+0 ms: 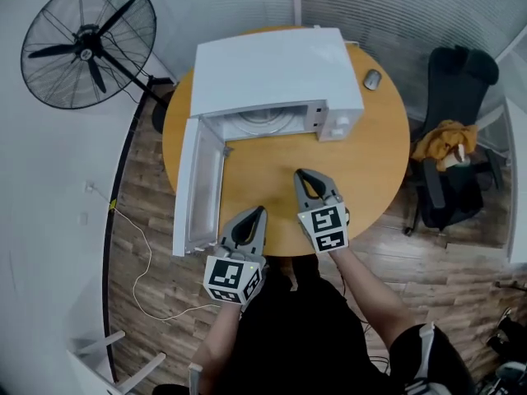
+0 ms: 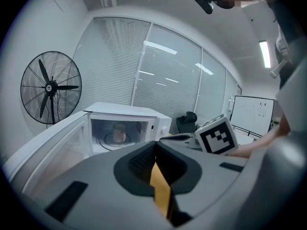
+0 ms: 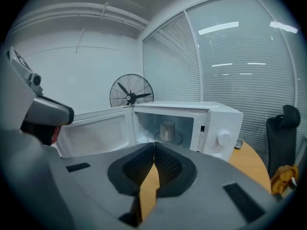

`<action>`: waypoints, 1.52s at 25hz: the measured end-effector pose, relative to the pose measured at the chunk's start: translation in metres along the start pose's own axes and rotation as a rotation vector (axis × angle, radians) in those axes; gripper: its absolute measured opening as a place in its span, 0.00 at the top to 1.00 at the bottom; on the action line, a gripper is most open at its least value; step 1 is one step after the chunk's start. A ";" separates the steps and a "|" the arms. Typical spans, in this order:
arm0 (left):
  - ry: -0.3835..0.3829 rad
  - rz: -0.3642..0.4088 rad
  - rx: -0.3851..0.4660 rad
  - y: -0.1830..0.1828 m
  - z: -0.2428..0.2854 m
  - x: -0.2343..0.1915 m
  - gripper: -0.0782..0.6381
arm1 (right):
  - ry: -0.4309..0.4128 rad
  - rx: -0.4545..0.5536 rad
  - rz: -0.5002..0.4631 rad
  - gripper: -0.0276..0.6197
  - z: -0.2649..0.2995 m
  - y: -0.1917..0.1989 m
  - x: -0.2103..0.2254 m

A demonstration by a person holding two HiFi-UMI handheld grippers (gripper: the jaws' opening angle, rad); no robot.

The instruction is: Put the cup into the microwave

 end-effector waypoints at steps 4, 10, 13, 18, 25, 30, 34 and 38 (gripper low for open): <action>0.038 0.023 0.021 -0.003 -0.014 0.002 0.90 | 0.006 0.031 -0.006 0.94 -0.033 -0.012 -0.019; 0.088 0.043 0.047 -0.004 -0.038 0.011 0.90 | -0.021 0.053 0.003 0.94 -0.086 -0.025 -0.045; 0.117 0.054 0.059 -0.005 -0.050 0.016 0.90 | -0.023 0.062 0.019 0.94 -0.111 -0.030 -0.052; 0.148 0.059 0.055 0.004 -0.065 0.019 0.90 | -0.013 0.093 0.043 0.94 -0.143 -0.036 -0.063; 0.182 0.083 0.064 0.008 -0.086 0.024 0.90 | 0.035 0.122 0.042 0.94 -0.174 -0.033 -0.082; 0.183 0.091 0.069 0.012 -0.099 0.021 0.90 | 0.040 0.122 0.057 0.94 -0.180 -0.028 -0.096; 0.178 0.088 0.070 0.015 -0.106 0.017 0.90 | 0.039 0.123 0.065 0.94 -0.182 -0.027 -0.105; 0.175 0.086 0.071 0.015 -0.107 0.013 0.90 | 0.043 0.117 0.062 0.94 -0.180 -0.026 -0.108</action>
Point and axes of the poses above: the fingertips, and each gripper's own axes: z forward along the fingers, x to its right, y out of its underside, the point moved 8 cm from there along -z, backward along the fingers, and after that the axes turned 11 degrees about y, right-handed, at the moved point
